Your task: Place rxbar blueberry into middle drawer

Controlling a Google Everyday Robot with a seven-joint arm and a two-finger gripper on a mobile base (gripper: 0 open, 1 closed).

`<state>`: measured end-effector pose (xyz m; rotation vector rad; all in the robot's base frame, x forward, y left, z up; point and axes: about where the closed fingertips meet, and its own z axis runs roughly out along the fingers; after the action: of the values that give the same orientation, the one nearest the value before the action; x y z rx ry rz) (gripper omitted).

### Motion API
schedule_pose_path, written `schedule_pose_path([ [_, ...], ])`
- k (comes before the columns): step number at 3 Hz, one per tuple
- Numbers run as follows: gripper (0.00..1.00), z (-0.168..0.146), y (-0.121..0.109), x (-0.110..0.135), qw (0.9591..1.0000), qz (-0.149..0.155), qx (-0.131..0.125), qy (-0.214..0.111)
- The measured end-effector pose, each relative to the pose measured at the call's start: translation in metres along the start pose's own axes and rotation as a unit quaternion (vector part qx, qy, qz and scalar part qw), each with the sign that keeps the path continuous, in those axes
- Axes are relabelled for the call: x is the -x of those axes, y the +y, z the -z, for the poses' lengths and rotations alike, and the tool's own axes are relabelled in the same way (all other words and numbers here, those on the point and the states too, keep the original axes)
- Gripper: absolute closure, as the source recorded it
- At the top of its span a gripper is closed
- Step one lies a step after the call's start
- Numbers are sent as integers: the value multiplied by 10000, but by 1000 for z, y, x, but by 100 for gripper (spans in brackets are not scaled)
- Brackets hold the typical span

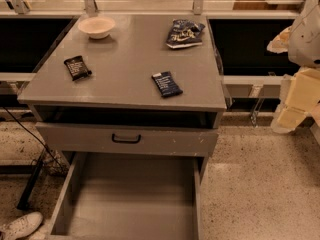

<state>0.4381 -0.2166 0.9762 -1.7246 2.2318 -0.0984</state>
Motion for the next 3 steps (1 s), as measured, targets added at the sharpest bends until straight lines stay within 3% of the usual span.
schedule_pose_path([
  [1,0,0,0,0,10000,0,0,0],
  [2,0,4,7,1,9988,-146,310,-347],
  [3,0,3,11,12,9933,-299,705,-866],
])
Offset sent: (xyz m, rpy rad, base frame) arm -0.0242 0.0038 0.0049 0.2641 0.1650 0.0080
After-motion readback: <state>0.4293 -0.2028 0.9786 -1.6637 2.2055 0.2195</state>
